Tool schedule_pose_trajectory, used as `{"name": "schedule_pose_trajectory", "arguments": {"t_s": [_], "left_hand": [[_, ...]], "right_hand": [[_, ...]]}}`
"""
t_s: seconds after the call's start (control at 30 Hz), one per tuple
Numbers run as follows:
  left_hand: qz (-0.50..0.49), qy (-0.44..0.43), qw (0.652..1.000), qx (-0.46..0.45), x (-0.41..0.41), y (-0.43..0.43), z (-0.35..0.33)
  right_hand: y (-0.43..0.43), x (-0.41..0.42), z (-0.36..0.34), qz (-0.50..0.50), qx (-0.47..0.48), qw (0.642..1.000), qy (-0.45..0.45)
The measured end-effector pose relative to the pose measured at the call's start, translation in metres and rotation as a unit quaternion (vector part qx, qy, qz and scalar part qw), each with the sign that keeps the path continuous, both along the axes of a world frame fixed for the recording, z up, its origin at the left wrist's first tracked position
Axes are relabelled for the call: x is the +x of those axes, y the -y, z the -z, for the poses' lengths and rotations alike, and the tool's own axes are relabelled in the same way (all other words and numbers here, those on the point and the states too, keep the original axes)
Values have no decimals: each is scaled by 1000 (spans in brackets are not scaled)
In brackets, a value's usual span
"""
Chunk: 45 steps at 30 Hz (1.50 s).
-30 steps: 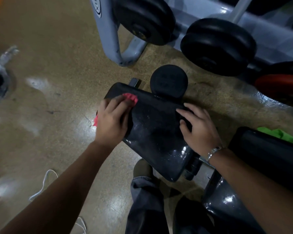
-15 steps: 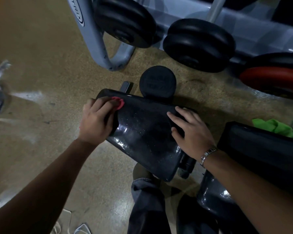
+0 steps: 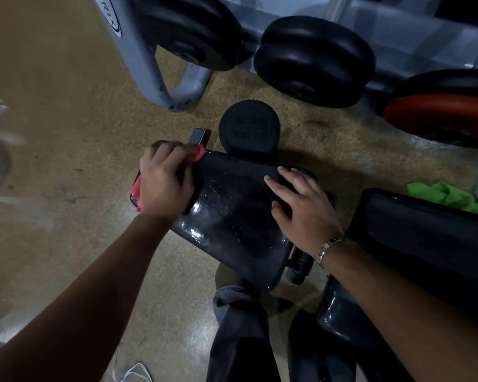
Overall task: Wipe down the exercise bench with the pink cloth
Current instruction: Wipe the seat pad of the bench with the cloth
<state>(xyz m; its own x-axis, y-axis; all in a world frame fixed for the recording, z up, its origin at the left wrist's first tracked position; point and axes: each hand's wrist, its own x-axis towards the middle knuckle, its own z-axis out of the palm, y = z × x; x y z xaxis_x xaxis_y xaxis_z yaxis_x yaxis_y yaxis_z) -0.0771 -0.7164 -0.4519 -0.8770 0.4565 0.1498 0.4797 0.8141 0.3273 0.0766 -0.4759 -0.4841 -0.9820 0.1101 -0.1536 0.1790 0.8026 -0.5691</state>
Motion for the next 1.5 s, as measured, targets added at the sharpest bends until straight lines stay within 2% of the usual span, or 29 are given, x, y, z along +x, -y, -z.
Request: {"name": "schedule_pose_trajectory", "arguments": {"t_s": [0.07,0.1,0.2,0.27,0.43,0.6,0.67,0.77,0.8,0.83,0.93,1.0,1.2,1.37,1.43,1.5], "left_hand": [[-44,10,999,11,4,-15,0],[-31,14,999,8,8,-15,0],[99,4,995,-21,10,8,-4],[141,-5,989,-39,-2,19,-5],[27,9,999,-18,-2,-11,0],[202,7,976,-75,1,19,-7],[176,10,981,-84,-7,19,-9],[32,26,997,-70,-4,-13,-6],[12,31,997,-66,1,-24,-6],[24,35,997,-64,5,-29,-5],[158,28,985,-63,10,-12,-6],[204,19,977,-65,5,2,-6],[74,48,996,-21,0,-22,1],[171,17,983,-61,8,20,1],[116,4,992,-58,10,25,3],[17,-2,999,-32,26,13,7]], "right_hand": [[3,2,2,11,0,1000,-6],[4,3,2,15,-1,1000,-9],[3,3,3,12,-3,1000,-12],[0,2,4,7,-2,1000,-11],[1,4,7,13,-6,1000,-17],[-4,2,8,-1,-6,1000,-17],[-7,1,8,-13,4,1000,-25],[-6,3,8,-14,13,999,-28],[-4,3,8,-6,9,1000,-27],[-2,4,8,3,4,1000,-24],[-1,2,7,4,-8,1000,-21],[-5,2,8,-5,-5,1000,-29],[-5,3,7,-7,-4,1000,-28],[-7,2,8,-7,-11,999,-31],[-9,1,9,-12,-9,999,-36],[-9,2,10,-13,-10,999,-38]]}}
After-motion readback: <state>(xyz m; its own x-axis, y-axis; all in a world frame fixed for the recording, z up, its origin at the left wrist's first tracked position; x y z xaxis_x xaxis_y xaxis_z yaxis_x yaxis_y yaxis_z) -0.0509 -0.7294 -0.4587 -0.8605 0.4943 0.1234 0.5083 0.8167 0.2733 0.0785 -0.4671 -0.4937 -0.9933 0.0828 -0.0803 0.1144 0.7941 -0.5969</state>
